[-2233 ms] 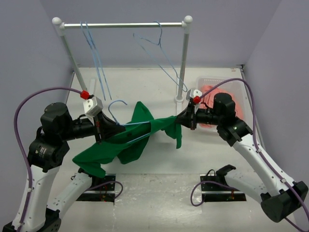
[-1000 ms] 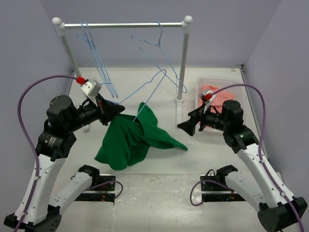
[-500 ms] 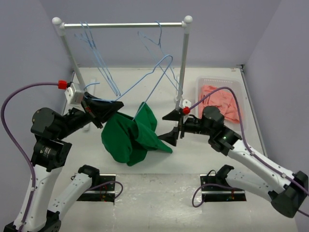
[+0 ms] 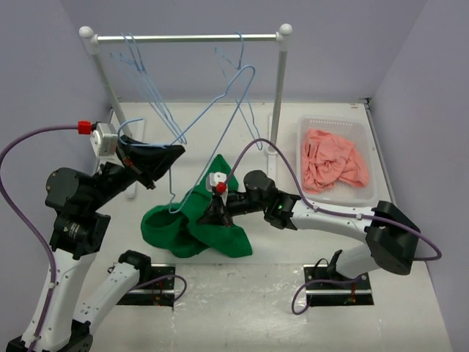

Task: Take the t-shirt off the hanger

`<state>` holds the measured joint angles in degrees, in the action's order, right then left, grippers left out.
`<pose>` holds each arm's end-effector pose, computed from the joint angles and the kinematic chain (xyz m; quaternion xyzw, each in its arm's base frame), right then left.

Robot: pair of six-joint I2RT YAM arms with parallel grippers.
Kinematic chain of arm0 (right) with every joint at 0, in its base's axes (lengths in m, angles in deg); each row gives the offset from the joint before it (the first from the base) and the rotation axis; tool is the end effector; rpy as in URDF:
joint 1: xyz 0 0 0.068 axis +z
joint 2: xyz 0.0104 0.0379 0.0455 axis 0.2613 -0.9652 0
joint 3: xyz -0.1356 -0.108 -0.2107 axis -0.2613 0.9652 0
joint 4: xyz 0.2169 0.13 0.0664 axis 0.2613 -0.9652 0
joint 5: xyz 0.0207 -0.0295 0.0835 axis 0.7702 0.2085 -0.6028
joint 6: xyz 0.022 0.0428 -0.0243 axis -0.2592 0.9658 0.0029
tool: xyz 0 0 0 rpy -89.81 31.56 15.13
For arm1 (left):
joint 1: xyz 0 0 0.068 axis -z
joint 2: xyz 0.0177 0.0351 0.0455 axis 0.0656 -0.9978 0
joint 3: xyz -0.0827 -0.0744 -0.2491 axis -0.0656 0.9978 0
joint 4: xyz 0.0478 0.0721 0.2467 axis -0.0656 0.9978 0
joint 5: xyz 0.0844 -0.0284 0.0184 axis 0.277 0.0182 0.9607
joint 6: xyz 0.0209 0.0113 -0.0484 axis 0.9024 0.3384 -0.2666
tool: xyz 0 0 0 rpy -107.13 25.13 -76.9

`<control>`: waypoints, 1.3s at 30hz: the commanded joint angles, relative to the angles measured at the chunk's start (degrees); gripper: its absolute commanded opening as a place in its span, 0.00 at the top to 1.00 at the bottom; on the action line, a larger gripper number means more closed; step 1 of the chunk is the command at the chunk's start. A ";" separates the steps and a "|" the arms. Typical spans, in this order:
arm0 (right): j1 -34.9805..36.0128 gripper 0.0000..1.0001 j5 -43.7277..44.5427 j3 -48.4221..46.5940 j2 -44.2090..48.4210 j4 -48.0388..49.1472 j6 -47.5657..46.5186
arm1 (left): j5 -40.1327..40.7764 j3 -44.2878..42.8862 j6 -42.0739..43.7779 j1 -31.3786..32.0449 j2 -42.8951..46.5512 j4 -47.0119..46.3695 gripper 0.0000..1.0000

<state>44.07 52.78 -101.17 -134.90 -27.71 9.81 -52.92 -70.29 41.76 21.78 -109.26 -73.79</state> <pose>0.1472 0.2889 0.2799 -0.5151 0.5419 0.5303 0.3997 0.0948 -0.0533 0.4699 0.2136 0.5709 -0.4632 0.6433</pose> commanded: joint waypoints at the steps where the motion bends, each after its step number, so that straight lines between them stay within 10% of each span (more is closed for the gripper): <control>1: 0.28 1.00 2.28 1.83 -1.28 1.00 1.07 | 5.18 -1.53 -0.90 -0.09 -0.08 -5.07 1.00; 7: 0.28 1.00 17.13 7.55 2.57 -2.60 6.77 | 9.84 -5.40 0.16 -0.09 -2.89 0.09 1.00; 10: 0.28 0.05 26.87 6.85 8.88 -9.97 9.84 | 18.36 -7.77 1.30 -0.09 -5.69 8.79 1.00; 11: 0.19 0.01 34.04 6.84 10.66 -13.30 11.68 | 20.12 -8.47 1.91 -0.09 -6.32 10.99 1.00; 21: 0.02 0.01 61.59 9.04 30.35 -32.12 20.66 | 29.61 -13.04 0.69 -0.09 -11.86 20.57 1.00; 39: -0.77 0.01 72.61 10.54 43.36 -40.49 25.94 | 41.42 -34.04 3.93 -0.09 -36.01 21.21 1.00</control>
<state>43.48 121.19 -90.57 -92.84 -66.73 33.96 -12.31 -99.28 43.46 21.78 -141.55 -49.50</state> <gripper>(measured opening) 0.990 0.009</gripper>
